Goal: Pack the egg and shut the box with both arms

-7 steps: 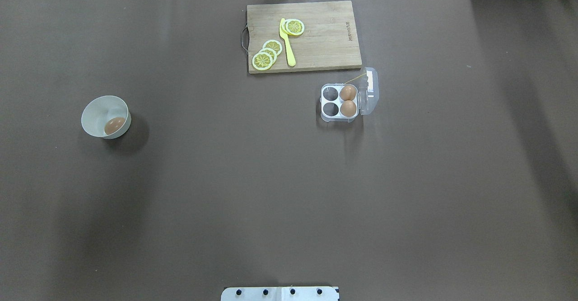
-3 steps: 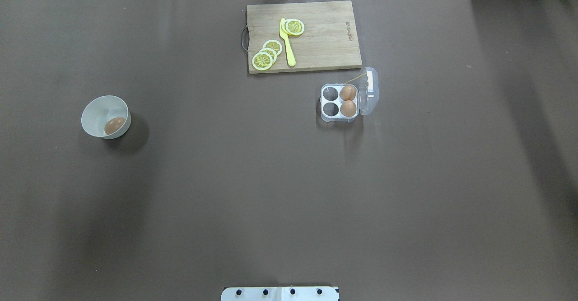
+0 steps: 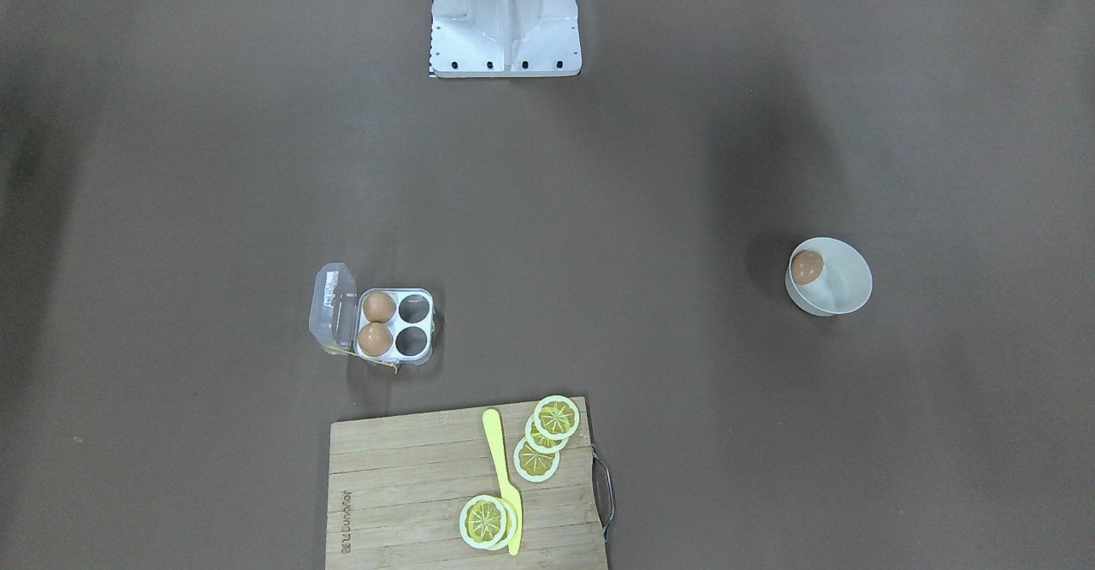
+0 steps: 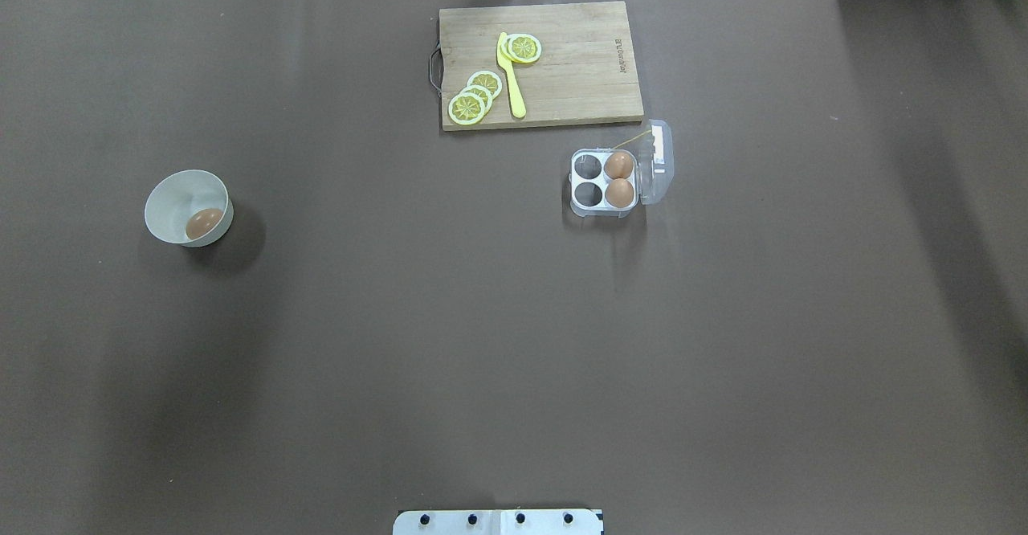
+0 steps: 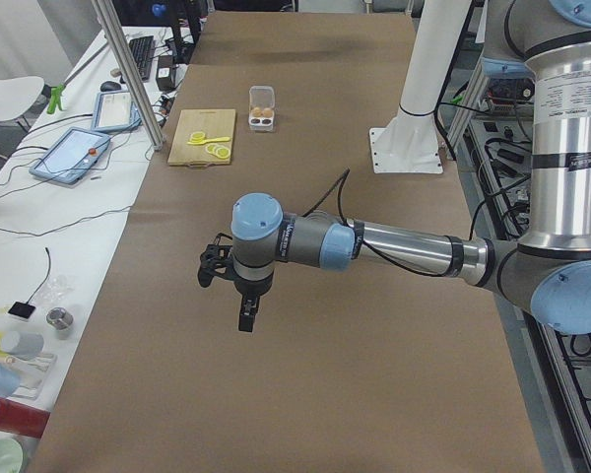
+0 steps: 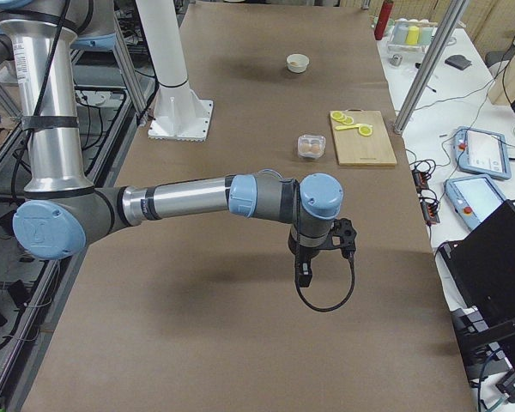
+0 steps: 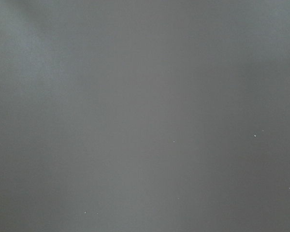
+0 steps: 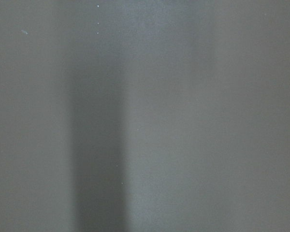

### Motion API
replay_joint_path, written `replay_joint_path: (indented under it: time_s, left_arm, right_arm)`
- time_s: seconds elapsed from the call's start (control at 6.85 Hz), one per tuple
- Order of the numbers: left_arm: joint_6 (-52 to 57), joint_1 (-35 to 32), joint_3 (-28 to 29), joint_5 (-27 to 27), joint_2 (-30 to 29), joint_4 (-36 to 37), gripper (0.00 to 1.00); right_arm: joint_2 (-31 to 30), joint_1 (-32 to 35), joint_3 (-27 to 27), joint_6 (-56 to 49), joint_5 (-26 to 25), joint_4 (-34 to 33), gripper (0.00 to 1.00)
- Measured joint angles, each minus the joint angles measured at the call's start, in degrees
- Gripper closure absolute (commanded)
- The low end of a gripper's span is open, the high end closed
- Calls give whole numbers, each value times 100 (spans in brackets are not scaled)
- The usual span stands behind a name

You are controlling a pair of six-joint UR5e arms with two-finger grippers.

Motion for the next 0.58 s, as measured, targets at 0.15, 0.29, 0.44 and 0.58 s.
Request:
replay_joint_path:
  time_s: [0.15,0.29,0.44,0.58]
  left_arm:
    - [0,4,-4,4,-9,0,2]
    - [0,8,-24,-8,-23,-3,2]
    - [-2,13,-34,-33,-37,-7,2]
    - [-4,17,-16,-49,-43,-11,2]
  right_arm:
    - [5,0,3,0,-2,-2,0]
    - [0,0,20,1,0,-2,0]
    - [-10,0,45,1,1,-3,0]
    - [-12,0,56,1,1,-2,0]
